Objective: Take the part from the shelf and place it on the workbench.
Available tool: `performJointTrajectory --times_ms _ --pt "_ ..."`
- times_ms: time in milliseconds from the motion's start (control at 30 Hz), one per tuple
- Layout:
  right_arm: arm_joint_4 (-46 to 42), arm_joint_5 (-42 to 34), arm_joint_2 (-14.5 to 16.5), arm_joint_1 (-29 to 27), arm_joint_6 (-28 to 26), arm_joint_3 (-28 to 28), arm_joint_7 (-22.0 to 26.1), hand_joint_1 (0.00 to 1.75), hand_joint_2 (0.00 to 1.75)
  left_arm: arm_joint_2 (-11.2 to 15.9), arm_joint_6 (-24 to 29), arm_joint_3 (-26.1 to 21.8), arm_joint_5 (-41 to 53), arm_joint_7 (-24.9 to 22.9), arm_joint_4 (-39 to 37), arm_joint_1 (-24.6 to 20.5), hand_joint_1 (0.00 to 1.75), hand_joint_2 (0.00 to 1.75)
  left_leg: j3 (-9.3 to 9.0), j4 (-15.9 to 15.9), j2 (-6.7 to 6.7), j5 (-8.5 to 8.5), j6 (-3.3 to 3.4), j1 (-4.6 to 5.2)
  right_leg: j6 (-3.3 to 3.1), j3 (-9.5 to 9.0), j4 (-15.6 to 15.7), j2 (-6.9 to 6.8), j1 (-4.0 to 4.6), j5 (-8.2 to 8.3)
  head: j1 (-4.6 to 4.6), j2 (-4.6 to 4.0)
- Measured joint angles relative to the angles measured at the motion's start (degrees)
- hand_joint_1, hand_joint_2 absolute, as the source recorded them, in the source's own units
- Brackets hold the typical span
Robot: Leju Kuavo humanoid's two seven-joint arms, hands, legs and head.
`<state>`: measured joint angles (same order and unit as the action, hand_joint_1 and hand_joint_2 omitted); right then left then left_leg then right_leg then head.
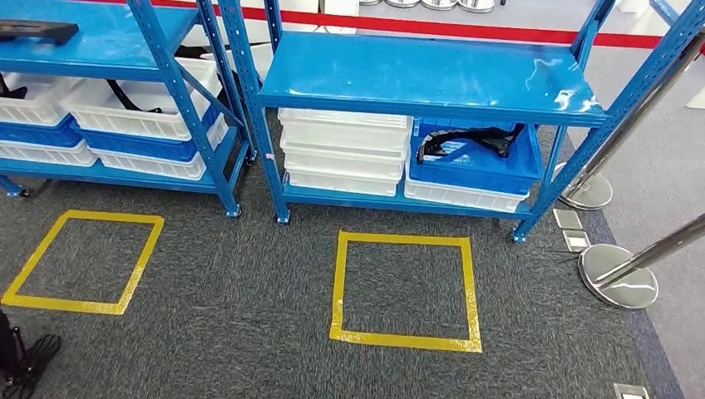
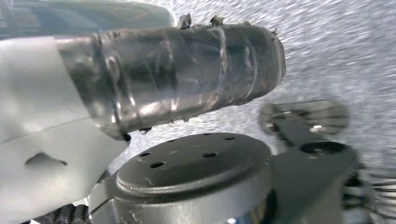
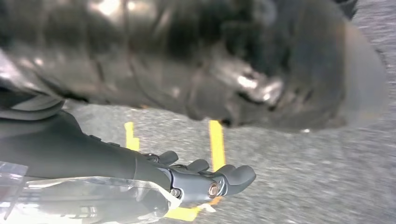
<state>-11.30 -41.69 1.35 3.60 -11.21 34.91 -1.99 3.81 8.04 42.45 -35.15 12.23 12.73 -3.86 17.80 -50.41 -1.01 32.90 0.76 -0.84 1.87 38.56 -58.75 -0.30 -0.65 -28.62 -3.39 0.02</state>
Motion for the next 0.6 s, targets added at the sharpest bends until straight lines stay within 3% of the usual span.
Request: performJointTrajectory --times_ms 67,100,167,200,233,300,367,400,433,533,600 --pt "0.19 -0.02 0.00 -0.04 0.27 0.04 0.08 0.00 0.00 -0.03 0.10 0.06 -0.01 0.08 -0.12 -0.13 0.00 0.00 -1.95 -0.11 -0.06 2.23 -0.95 0.25 -1.11 -0.40 2.35 -0.30 0.09 8.30 0.03 0.00" --pt "0.19 0.01 0.04 0.23 0.43 0.08 0.09 0.00 0.00 -0.02 0.14 0.07 -0.01 0.19 -0.12 -0.39 0.00 0.00 -1.98 -0.93 -0.11 2.19 -1.41 0.31 -1.58 -0.96 2.01 -0.25 0.10 8.13 0.03 0.00" --pt "0.18 0.08 0.07 0.89 0.62 0.16 0.15 0.00 0.00 0.06 0.17 0.08 -0.03 0.36 -0.12 -1.09 0.00 0.00 0.12 -5.64 -0.01 0.30 -2.05 0.22 -2.36 -1.74 1.97 -0.02 0.02 7.46 -0.08 0.00" --pt "0.17 0.11 0.05 1.14 0.62 0.23 0.20 0.00 0.00 0.13 0.15 0.09 -0.04 0.36 -0.11 -1.37 0.00 0.00 3.32 -10.49 0.10 -0.97 -2.20 0.20 -2.68 -2.31 2.41 0.02 -0.01 7.14 -0.18 0.00" --pt "0.17 0.13 0.04 1.26 0.62 0.31 0.23 0.00 0.00 0.21 0.13 0.09 -0.04 0.34 -0.11 -1.47 0.00 0.00 6.65 -15.13 0.22 -1.09 -2.27 0.20 -3.00 -3.00 2.86 0.08 0.04 6.75 -0.27 0.00" --pt "0.17 0.10 0.10 1.23 0.61 0.53 0.25 0.00 0.00 0.34 -0.04 0.11 -0.03 0.33 -0.10 -1.30 0.00 0.00 13.03 -22.15 0.37 2.70 -2.29 0.25 -3.50 -4.99 3.79 0.30 0.22 5.64 -0.40 0.00" --pt "0.18 0.06 0.16 1.16 0.60 0.74 0.24 0.00 0.00 0.40 -0.22 0.13 -0.04 0.37 -0.10 -1.01 0.00 0.00 15.99 -22.58 0.37 7.77 -2.17 0.28 -3.60 -6.82 4.14 0.63 0.34 4.51 -0.44 0.00" --pt "0.19 0.05 0.14 1.15 0.59 0.81 0.24 0.00 0.00 0.42 -0.26 0.13 -0.04 0.34 -0.10 -0.96 0.00 0.00 16.61 -21.11 0.37 8.43 -2.08 0.29 -3.62 -7.68 4.17 0.75 0.42 3.93 -0.44 0.00" --pt "0.20 0.05 0.12 1.15 0.57 0.86 0.23 0.00 0.00 0.46 -0.29 0.13 -0.04 0.30 -0.10 -0.99 0.00 0.00 16.75 -18.73 0.37 7.41 -1.88 0.31 -3.62 -8.48 4.18 0.83 0.52 3.36 -0.43 0.00" --pt "0.21 0.05 0.18 1.15 0.56 0.93 0.19 0.00 0.00 0.69 -0.34 0.13 -0.05 0.11 -0.10 -1.07 0.00 0.00 15.66 -9.30 0.23 -1.30 -0.60 0.85 -3.46 -10.42 4.10 1.05 0.90 1.76 -0.38 0.00" --pt "0.18 0.04 0.26 1.22 0.56 1.01 0.15 0.00 0.00 0.78 -0.34 0.13 -0.07 0.02 -0.11 -1.05 0.00 0.00 15.29 -6.86 -0.06 -3.40 0.06 1.22 -3.09 -10.80 3.86 1.27 1.06 0.93 -0.36 0.00"
